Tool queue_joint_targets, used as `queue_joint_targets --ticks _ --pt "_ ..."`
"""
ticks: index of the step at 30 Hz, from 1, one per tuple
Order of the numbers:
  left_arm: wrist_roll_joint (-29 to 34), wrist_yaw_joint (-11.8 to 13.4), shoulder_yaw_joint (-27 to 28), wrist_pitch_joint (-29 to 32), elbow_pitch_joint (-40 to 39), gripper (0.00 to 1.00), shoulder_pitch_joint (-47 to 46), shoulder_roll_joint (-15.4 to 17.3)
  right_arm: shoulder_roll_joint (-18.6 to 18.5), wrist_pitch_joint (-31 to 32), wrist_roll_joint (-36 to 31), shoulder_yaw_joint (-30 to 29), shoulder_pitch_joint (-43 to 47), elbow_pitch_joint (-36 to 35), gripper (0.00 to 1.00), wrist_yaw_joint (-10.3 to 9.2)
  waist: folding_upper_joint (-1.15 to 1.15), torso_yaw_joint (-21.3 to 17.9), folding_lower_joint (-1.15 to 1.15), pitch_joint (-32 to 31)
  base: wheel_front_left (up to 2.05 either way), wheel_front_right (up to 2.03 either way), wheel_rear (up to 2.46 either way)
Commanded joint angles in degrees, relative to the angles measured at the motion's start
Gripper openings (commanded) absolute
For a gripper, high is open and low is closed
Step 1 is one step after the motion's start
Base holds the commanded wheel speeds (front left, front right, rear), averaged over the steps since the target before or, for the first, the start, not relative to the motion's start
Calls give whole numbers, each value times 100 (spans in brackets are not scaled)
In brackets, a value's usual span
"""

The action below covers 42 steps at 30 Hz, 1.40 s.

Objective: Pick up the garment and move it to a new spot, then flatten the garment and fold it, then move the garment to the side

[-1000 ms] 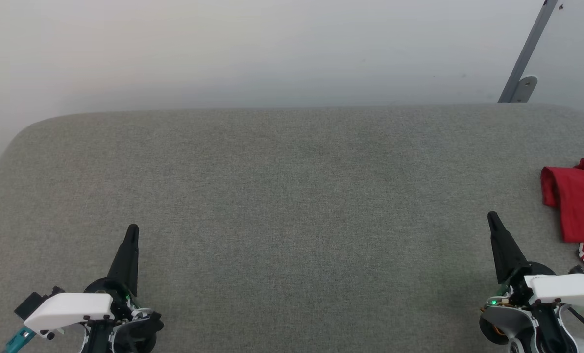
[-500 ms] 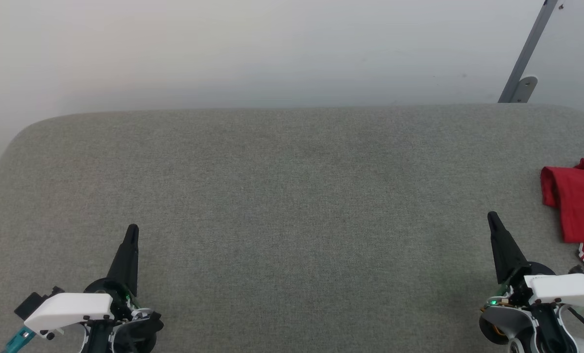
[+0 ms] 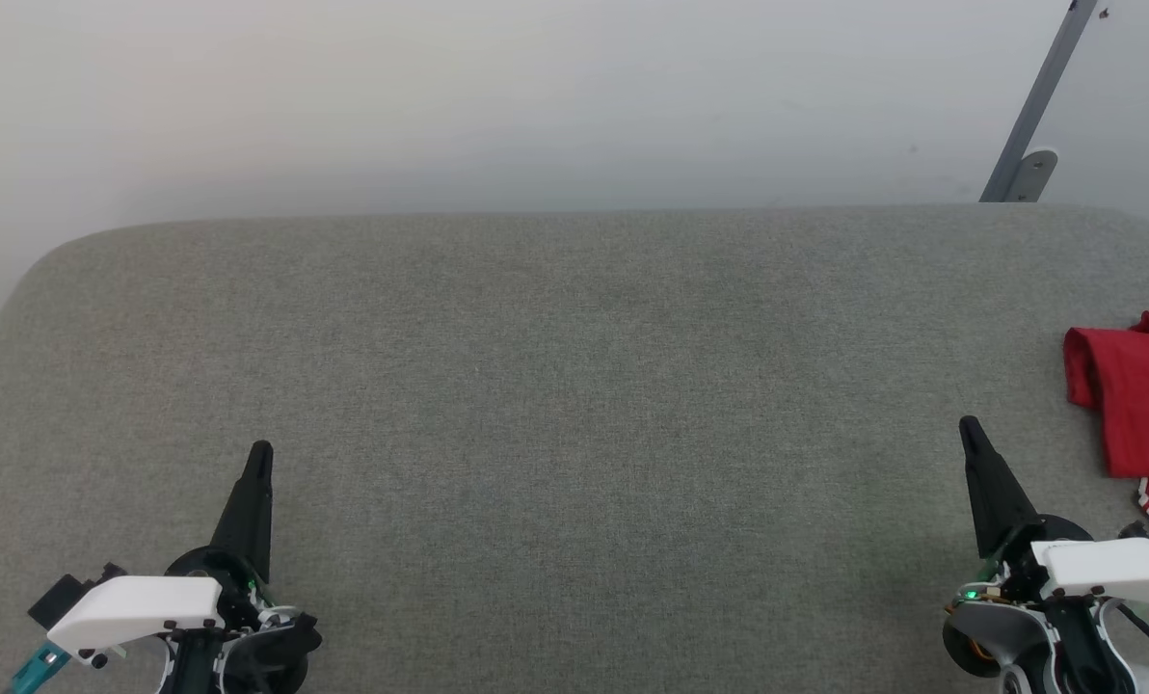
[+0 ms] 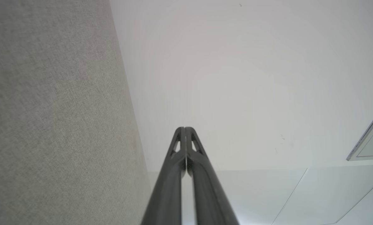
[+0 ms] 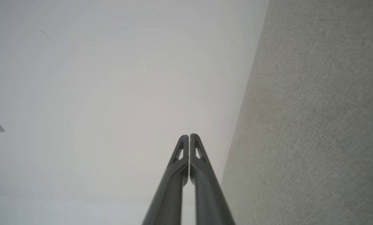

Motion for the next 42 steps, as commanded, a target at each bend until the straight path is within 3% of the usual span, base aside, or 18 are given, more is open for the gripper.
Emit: queue_joint_targets --ticks 1,42 --pt "14 -32 16 23 -2 0 -76 -14 10 8 22 0 -27 6 0 1 0 0 0 0 0 0 0" --pt "33 -33 32 39 -2 0 -78 -23 10 6 24 2 -27 6 0 0 0 0 0 0 0 0 0"
